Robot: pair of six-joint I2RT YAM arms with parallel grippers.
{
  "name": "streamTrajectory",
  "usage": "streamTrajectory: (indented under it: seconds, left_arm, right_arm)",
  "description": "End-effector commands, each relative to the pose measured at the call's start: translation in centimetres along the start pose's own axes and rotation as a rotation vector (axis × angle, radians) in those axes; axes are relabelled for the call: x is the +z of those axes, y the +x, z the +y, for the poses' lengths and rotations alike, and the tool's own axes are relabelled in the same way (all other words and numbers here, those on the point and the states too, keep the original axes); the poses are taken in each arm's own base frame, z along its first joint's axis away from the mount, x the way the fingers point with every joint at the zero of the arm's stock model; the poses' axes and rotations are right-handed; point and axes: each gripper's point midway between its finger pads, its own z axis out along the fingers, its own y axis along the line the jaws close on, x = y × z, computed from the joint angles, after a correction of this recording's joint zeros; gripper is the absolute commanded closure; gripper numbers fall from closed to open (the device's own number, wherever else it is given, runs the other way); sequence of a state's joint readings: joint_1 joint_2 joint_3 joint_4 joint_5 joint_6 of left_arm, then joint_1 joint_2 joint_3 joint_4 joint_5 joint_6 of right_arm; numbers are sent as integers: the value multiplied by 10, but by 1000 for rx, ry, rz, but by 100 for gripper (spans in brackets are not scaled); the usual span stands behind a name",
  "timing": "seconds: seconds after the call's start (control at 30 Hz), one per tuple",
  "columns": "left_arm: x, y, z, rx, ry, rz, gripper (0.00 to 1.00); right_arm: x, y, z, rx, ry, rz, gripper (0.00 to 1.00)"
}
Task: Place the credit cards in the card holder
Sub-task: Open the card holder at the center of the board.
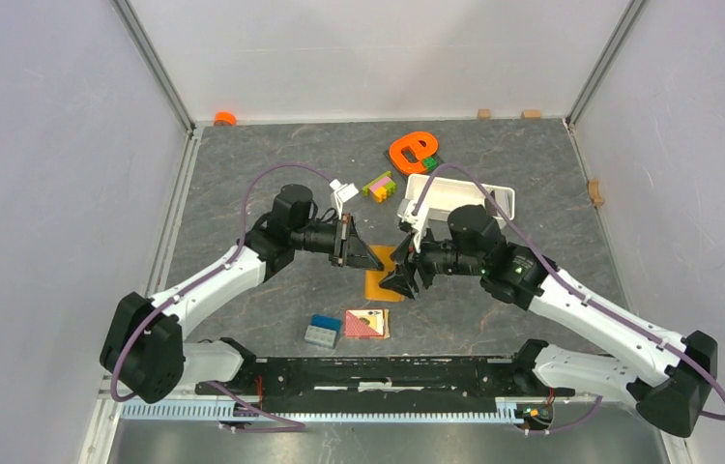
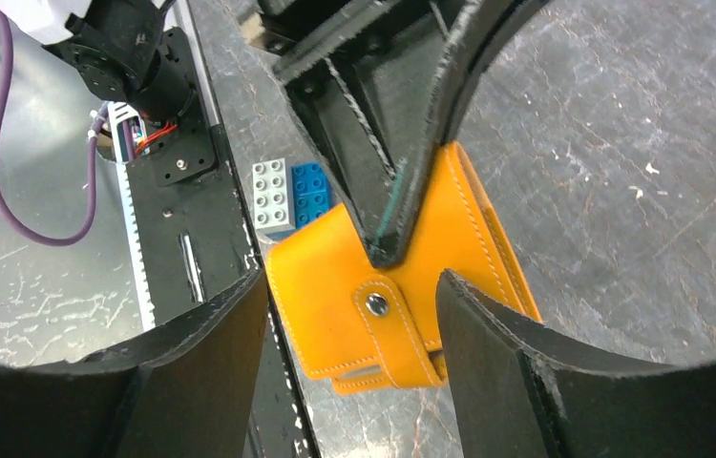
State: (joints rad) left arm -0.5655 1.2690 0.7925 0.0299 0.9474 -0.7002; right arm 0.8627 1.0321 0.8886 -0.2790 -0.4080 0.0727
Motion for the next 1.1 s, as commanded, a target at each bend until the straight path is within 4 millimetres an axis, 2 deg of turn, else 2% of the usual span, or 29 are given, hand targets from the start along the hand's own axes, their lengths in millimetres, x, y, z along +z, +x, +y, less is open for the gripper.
streamTrajectory:
  seconds: [0.0, 0.17, 0.53, 0.77, 1.07]
  left_arm:
    - [-2, -5, -24, 100, 77, 37, 98]
    - [-3, -4, -29, 112, 92, 44, 98]
    - [-2, -4, -29, 120, 87, 41, 98]
    - [-3, -6, -30, 138, 78, 24, 98]
    - [-1, -9, -24, 138, 49, 4, 98]
  right_arm:
    - [-17, -6, -8, 5, 18, 13, 29]
    - [-19, 5, -15, 56, -5, 41, 29]
    - [-10, 31, 10, 106, -199, 99, 32]
    - [-4, 56, 19, 151, -274, 158, 34]
    - [-1, 61, 48, 149, -418, 168, 34]
